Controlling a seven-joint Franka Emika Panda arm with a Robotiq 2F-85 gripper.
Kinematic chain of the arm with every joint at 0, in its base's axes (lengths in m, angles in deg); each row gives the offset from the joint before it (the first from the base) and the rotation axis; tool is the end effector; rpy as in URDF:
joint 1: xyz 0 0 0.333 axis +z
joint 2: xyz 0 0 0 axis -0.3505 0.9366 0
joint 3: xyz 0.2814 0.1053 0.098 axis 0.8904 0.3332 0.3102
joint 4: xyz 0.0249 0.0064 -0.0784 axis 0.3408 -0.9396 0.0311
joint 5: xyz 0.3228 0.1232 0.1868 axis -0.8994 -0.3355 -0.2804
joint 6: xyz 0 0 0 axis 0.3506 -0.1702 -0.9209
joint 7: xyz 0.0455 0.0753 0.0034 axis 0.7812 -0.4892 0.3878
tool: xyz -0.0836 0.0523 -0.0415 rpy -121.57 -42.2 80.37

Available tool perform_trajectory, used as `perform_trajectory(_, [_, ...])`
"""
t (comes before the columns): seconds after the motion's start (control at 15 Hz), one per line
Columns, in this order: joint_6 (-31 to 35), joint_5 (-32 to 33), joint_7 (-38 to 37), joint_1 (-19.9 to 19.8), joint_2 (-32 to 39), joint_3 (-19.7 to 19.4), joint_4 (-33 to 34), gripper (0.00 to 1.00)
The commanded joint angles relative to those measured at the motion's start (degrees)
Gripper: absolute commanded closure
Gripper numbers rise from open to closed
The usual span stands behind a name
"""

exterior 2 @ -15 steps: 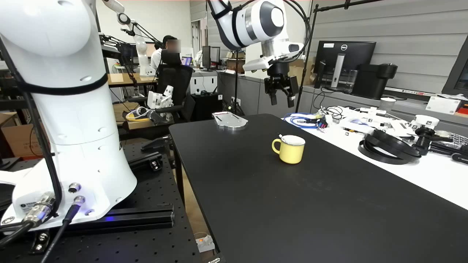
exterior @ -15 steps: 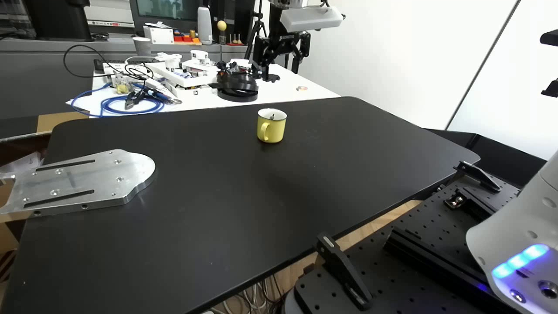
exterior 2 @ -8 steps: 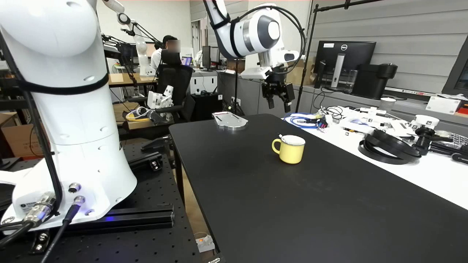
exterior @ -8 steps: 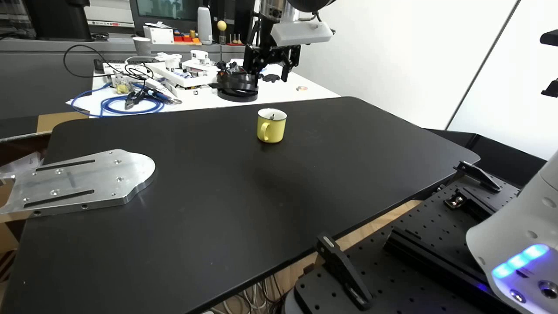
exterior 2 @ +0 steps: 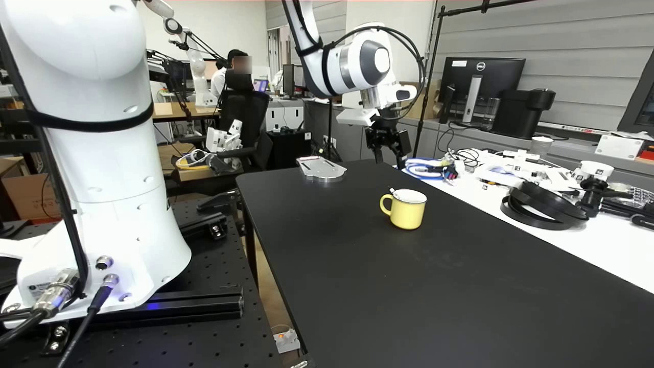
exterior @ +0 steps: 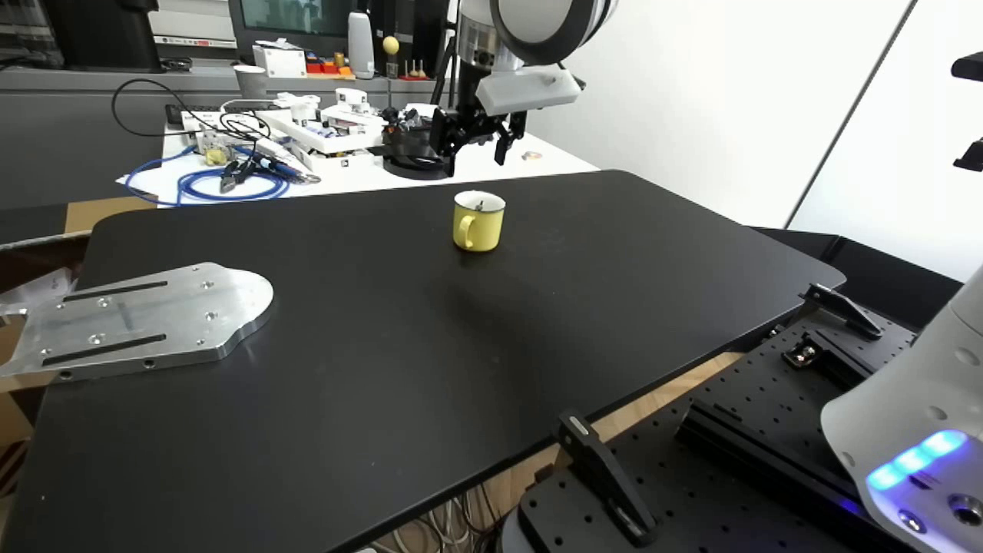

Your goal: Remove the black and white pen from the yellow mug

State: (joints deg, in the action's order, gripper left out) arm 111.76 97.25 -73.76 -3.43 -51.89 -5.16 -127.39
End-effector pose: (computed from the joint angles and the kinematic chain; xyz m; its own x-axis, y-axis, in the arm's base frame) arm 0.5473 0.1152 0.2268 0.9660 0.0377 0.2556 0.0072 -0.9928 0.1194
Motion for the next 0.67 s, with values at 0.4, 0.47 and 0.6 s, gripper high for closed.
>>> perform_trajectory(0.4, [2.7, 0.0, -2.6, 3.9, 4.0, -5.3, 0.5, 0.0])
perform_trajectory(0.47, [3.0, -0.4, -2.4, 4.2, 4.3, -5.5, 0.5, 0.0])
perform_trajectory(0.6, [3.3, -0.8, -2.4, 4.8, 4.9, -6.1, 0.6, 0.0])
